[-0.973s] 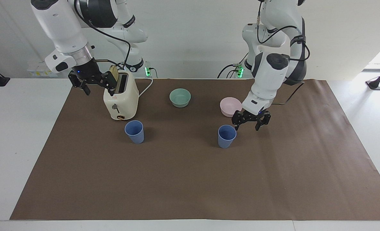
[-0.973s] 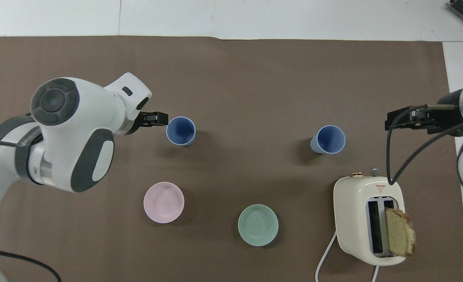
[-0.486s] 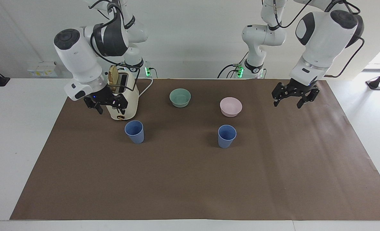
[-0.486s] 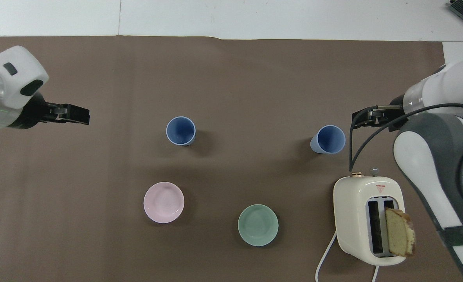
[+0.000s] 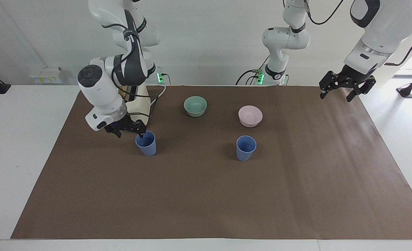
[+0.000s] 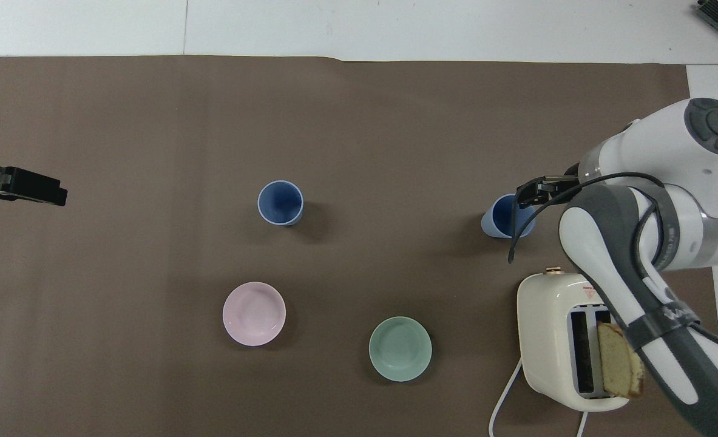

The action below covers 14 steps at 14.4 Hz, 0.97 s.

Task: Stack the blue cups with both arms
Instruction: 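Grasp the second blue cup with the right gripper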

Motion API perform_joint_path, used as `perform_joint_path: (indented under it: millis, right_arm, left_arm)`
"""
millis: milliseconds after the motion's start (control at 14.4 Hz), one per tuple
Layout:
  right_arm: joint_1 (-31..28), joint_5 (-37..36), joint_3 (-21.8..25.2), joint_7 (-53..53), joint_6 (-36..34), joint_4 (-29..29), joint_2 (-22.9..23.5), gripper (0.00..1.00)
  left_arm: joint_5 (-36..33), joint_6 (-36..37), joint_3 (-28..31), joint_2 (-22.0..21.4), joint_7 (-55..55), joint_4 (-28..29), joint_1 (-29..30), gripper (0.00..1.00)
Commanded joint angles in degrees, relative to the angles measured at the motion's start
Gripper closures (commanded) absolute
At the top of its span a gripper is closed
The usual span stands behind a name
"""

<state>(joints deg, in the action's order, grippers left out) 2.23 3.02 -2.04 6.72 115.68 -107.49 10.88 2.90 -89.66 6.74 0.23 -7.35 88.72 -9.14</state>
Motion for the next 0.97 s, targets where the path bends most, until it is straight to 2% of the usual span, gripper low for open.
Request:
perform_joint_path:
  millis: [0,208,347,417,486,903]
  right_arm:
    - [-0.1,0.7,-0.1,0.0,3.3,-2.4,1.4,0.00]
    - [0.0,0.6,-0.2,0.0,5.6,-4.2,2.0,0.00]
    - [0.0,0.5,-0.2,-0.1,5.5,-4.2,2.0,0.68]
    - [0.0,0.5,-0.2,-0.6,5.4,-4.2,2.1,0.91]
    - [-0.1,0.5,-0.2,-1.6,5.5,-4.1,2.1,1.00]
    - [0.0,0.7,-0.4,-2.6,4.1,-0.9,3.1,1.00]
  left_arm:
    - [-0.8,1.5,-0.4,-0.6,-0.8,-0.1,0.7,0.00]
    - [-0.9,1.6,-0.4,-0.7,-0.9,0.0,1.1,0.00]
    - [-1.7,1.5,-0.4,-0.7,-1.2,0.0,1.9,0.00]
    - [-1.7,1.5,-0.4,-0.7,-1.5,0.0,2.3,0.00]
    - [-1.7,1.5,-0.4,-0.7,-1.6,0.0,2.5,0.00]
    - [-1.6,1.2,-0.5,-0.6,-1.2,-0.1,2.3,0.00]
